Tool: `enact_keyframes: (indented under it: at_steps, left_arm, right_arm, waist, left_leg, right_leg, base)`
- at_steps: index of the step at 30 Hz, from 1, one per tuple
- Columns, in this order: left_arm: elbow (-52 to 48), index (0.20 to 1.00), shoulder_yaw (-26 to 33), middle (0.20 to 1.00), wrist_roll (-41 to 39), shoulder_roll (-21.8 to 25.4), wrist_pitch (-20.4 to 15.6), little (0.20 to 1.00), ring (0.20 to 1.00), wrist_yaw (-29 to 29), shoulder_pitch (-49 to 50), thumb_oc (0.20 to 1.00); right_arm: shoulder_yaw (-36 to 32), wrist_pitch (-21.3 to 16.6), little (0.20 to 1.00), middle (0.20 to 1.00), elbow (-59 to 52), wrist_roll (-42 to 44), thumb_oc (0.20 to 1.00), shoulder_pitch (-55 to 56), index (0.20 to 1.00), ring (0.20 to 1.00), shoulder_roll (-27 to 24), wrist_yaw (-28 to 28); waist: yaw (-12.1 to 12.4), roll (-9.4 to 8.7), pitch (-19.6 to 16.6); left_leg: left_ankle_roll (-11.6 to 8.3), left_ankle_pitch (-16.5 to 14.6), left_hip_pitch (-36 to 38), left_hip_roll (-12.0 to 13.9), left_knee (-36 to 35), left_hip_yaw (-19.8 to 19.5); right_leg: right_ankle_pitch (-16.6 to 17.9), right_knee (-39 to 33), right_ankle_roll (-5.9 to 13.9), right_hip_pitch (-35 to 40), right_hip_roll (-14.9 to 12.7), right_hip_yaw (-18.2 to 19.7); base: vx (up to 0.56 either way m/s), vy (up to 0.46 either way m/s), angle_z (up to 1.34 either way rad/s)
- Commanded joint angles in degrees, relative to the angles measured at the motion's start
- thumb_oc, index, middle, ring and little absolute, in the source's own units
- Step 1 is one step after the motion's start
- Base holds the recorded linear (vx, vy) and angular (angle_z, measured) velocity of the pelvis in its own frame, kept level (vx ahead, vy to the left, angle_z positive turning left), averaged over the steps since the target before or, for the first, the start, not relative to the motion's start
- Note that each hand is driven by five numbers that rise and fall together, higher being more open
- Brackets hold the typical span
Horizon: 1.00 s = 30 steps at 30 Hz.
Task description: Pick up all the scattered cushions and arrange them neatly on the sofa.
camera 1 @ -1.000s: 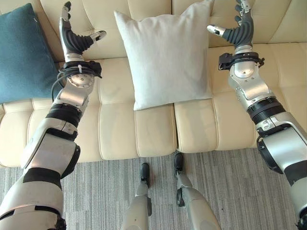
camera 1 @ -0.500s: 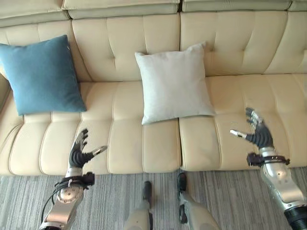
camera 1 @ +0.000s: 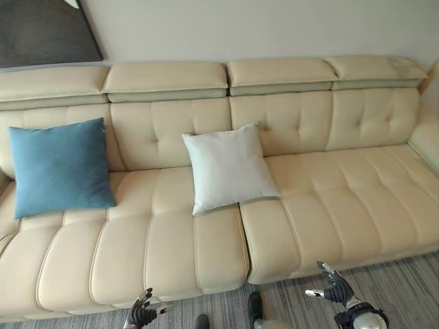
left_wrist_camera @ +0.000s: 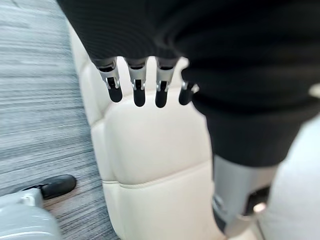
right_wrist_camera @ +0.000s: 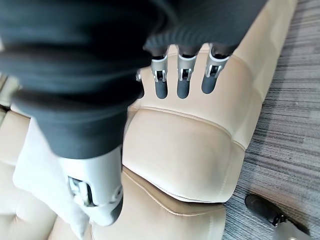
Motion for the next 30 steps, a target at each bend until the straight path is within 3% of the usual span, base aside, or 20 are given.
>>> enact_keyframes:
  at_steps: [1, 4, 6, 7, 8, 11, 14, 20, 25, 30]
  left_arm:
    - [-2.9, 1.0, 1.8, 1.0, 2.1, 4.0, -1.4, 1.0, 1.0, 1.6, -4.3, 1.0]
    - [-3.4, 1.0, 1.8, 1.0, 2.2, 4.5, -1.2, 1.0, 1.0, 1.4, -4.6, 1.0]
    - [-3.7, 1.0, 1.8, 1.0, 2.2, 4.5, -1.0, 1.0, 1.0, 1.6, -4.2, 1.0]
    - [-3.8, 1.0, 1.8, 1.0, 2.2, 4.5, -1.0, 1.0, 1.0, 1.6, -4.2, 1.0]
    - [-3.0, 1.0, 1.8, 1.0, 2.1, 4.3, -1.1, 1.0, 1.0, 2.3, -5.3, 1.0]
    - [-3.6, 1.0, 0.8, 1.0, 1.4, 3.5, -1.4, 1.0, 1.0, 3.1, -7.1, 1.0]
    - [-4.6, 1.0, -0.9, 1.0, 1.6, 2.3, -1.4, 1.0, 1.0, 2.8, -7.8, 1.0]
    - [-5.9, 1.0, -1.6, 1.0, 1.9, 1.5, -1.6, 1.0, 1.0, 2.0, -6.1, 1.0]
    - [-6.2, 1.0, -2.0, 1.0, 2.6, 2.2, -1.4, 1.0, 1.0, 1.8, -5.7, 1.0]
    - [-8.2, 1.0, -2.7, 1.0, 3.0, 3.1, -1.1, 1.0, 1.0, 0.8, -5.7, 1.0]
  right_arm:
    - [0.6, -0.9, 1.0, 1.0, -3.6, 0.6, 1.0, -5.4, 1.0, 1.0, -1.1, -1.4]
    - [0.8, -1.2, 1.0, 1.0, -3.4, 1.3, 1.0, -5.1, 1.0, 1.0, -0.7, -1.1]
    - [0.7, -1.0, 1.0, 1.0, -3.2, 1.2, 1.0, -4.9, 1.0, 1.0, 0.1, -1.4]
    - [0.7, -1.0, 1.0, 1.0, -3.2, 1.2, 1.0, -4.8, 1.0, 1.0, 0.1, -1.4]
    - [1.1, -0.9, 1.0, 1.0, -2.7, 2.3, 1.0, -5.5, 1.0, 1.0, 0.1, -1.7]
    - [0.8, -1.1, 1.0, 1.0, -3.8, 3.6, 1.0, -5.6, 1.0, 1.0, -0.6, -2.6]
    - [0.6, -1.2, 1.0, 1.0, -3.4, 3.5, 1.0, -5.7, 1.0, 1.0, -1.5, -3.1]
    - [-0.2, -1.1, 1.0, 1.0, -3.2, 3.6, 1.0, -4.5, 1.0, 1.0, -1.6, -2.7]
    - [-1.0, -0.8, 1.0, 1.0, -3.2, 5.3, 1.0, -3.1, 1.0, 1.0, -0.4, -2.2]
    - [-2.0, -0.3, 1.0, 1.0, -2.7, 9.0, 1.0, -3.7, 1.0, 1.0, 1.4, -1.6]
  waist:
    - [1.0, 0.65, 5.4]
    - [1.9, 0.94, 4.6]
    - [3.2, -0.14, 3.9]
    - [3.2, -0.17, 4.0]
    - [3.6, -0.95, 3.5]
    - [3.1, -1.05, 4.2]
    - [2.8, -0.82, 5.4]
    - [1.5, -0.51, 4.1]
    - [0.6, -0.38, 2.7]
    - [-0.1, -0.37, 3.2]
  left_leg:
    - [-2.03, -6.1, 2.0, 2.1, 1.9, -2.9]
    - [-1.94, -5.3, 0.4, 2.5, 2.4, -3.4]
    - [-2.42, -5.1, -0.6, 2.0, 3.0, -3.5]
    - [-2.42, -5.1, -0.6, 1.9, 3.0, -3.6]
    - [-3.15, -4.3, -2.7, 2.0, 3.8, -3.7]
    - [-5.42, -2.4, -6.9, 3.4, 6.6, -4.0]
    - [-6.39, -2.4, -9.0, 3.1, 9.6, -5.3]
    - [-5.26, -6.0, -5.6, 0.9, 9.2, -8.3]
    - [-4.27, -6.2, -2.3, 1.0, 6.0, -6.9]
    - [-2.62, -8.5, -1.3, 0.5, 7.0, -3.1]
  right_leg:
    - [-5.1, 13.8, 2.77, 1.8, -1.2, 0.0]
    - [-8.5, 19.3, 1.27, 4.0, -0.5, -0.4]
    - [-11.7, 14.9, 0.15, 8.8, -0.5, -1.6]
    - [-11.7, 14.8, 0.14, 8.9, -0.5, -1.7]
    - [-12.7, 10.1, -0.53, 9.9, 0.3, -1.2]
    - [-12.5, 5.4, -2.32, 9.5, 2.2, -0.5]
    - [-11.8, 3.5, -3.21, 10.2, 2.3, -1.9]
    - [-10.5, 3.6, -3.18, 9.5, 2.7, -0.1]
    - [-9.9, 3.3, -2.31, 10.0, 2.4, 1.0]
    - [-8.6, 5.1, -1.0, 7.9, 2.2, 6.3]
  base:
    - [-0.24, -0.013, -0.11]
    - [-0.17, -0.078, 0.02]
    - [-0.08, -0.145, 0.08]
    - [-0.12, -0.201, 0.1]
    - [-0.14, -0.209, -0.09]
    - [-0.2, -0.239, 0.23]
    - [-0.15, -0.097, 0.65]
    - [-0.01, 0.017, 0.11]
    - [0.08, 0.078, -0.29]
    - [0.0, 0.122, -0.7]
